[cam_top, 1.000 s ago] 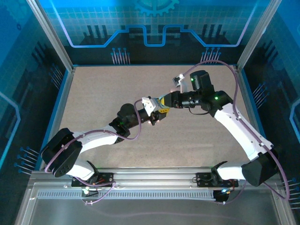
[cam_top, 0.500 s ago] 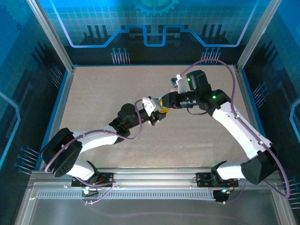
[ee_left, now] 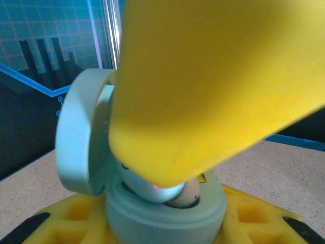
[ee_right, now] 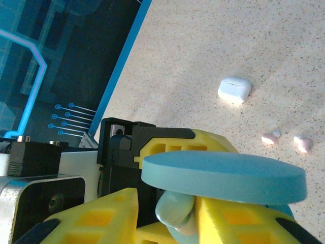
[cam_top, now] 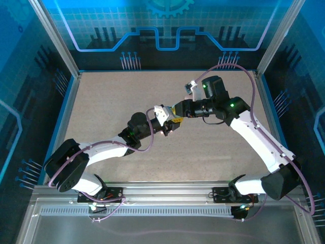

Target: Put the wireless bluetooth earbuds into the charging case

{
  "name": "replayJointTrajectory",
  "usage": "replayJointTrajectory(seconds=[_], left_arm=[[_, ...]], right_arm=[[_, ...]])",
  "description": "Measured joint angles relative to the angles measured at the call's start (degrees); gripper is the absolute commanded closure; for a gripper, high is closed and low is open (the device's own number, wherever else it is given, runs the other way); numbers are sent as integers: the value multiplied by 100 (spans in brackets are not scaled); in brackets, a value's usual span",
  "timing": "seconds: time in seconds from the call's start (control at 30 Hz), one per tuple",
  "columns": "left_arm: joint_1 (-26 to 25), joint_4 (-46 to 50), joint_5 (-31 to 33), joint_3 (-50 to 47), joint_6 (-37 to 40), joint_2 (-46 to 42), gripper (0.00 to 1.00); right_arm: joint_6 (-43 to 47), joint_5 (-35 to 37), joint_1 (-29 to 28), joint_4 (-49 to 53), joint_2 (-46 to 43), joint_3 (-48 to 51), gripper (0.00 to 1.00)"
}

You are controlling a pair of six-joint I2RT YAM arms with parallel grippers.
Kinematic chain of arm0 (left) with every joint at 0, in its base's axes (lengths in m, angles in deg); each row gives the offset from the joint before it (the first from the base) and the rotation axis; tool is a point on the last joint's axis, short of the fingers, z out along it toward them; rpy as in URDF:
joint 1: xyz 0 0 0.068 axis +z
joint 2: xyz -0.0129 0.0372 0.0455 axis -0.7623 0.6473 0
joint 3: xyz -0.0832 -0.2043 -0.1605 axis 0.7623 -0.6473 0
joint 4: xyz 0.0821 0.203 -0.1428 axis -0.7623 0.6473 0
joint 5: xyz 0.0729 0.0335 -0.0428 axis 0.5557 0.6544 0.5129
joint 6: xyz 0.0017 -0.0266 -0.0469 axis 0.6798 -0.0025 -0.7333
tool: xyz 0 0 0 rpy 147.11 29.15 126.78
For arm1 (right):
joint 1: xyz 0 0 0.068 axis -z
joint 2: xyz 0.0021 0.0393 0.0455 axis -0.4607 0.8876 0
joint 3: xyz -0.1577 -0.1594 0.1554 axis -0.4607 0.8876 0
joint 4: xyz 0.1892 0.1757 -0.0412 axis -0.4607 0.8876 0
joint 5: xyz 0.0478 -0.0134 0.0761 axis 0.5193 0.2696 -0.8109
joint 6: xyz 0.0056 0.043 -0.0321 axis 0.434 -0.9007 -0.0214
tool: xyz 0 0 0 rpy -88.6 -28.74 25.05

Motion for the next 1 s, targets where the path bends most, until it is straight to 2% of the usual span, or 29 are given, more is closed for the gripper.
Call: replayJointTrajectory(seconds=[0.23, 0.37, 0.67, 1.0], left_arm=[[-13, -2, -2, 0, -2, 0, 70], [-15, -4, -2, 0, 0, 0, 70], [-17, -59, -2, -2, -2, 0, 70], [-20, -90, 2, -2, -2, 0, 70]], right_arm=[[0, 42, 0, 42, -33, -2, 63], [4, 48, 0, 57, -33, -9, 69], [2, 55, 2, 105, -33, -31, 73], [2, -2, 0, 101, -33, -48, 66]])
